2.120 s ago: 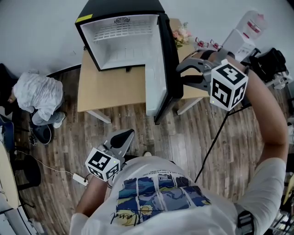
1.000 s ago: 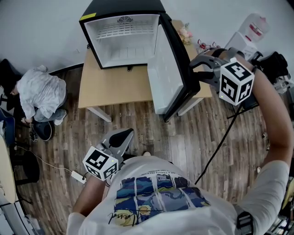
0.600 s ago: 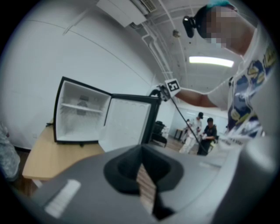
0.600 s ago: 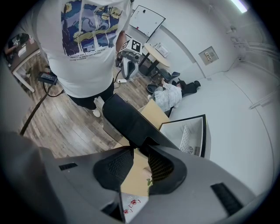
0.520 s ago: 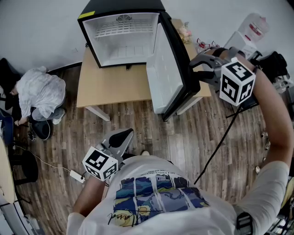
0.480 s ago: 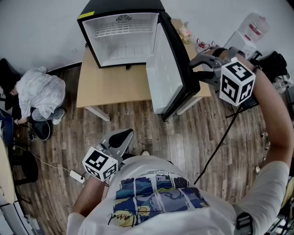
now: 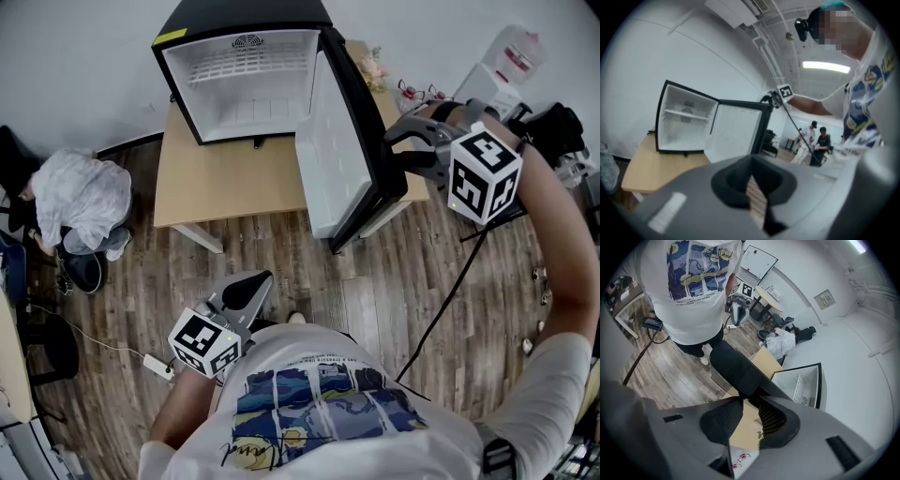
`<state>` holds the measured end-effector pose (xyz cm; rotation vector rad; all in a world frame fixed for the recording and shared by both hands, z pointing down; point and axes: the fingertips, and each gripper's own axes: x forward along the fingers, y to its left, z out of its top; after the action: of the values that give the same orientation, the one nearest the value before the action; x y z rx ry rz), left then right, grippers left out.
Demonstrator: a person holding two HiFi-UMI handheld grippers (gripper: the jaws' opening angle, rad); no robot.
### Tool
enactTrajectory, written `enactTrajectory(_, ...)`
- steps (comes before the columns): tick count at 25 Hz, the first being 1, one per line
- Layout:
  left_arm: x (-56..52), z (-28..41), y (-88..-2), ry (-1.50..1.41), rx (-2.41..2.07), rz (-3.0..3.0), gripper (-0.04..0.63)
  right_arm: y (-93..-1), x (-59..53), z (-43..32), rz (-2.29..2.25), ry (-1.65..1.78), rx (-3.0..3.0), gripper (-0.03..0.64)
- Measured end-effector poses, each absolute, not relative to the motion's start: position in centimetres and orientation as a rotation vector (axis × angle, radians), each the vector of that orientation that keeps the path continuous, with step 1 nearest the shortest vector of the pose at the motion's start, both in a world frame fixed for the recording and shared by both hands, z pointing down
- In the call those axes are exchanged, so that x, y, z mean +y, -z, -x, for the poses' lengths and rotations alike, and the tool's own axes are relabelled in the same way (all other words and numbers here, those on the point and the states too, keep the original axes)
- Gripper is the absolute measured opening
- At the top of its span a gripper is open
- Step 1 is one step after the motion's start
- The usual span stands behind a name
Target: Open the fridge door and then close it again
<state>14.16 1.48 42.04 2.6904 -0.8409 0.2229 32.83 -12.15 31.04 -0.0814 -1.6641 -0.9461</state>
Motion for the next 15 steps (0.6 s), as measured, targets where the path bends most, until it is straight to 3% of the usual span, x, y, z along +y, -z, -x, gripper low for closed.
enactTrajectory(15,0.89,-14.06,-42.05,-0.21,-0.825,-2.695,0.009,-30.97,-11.55,-32.17,0.078,0.911,-1.682,0.08)
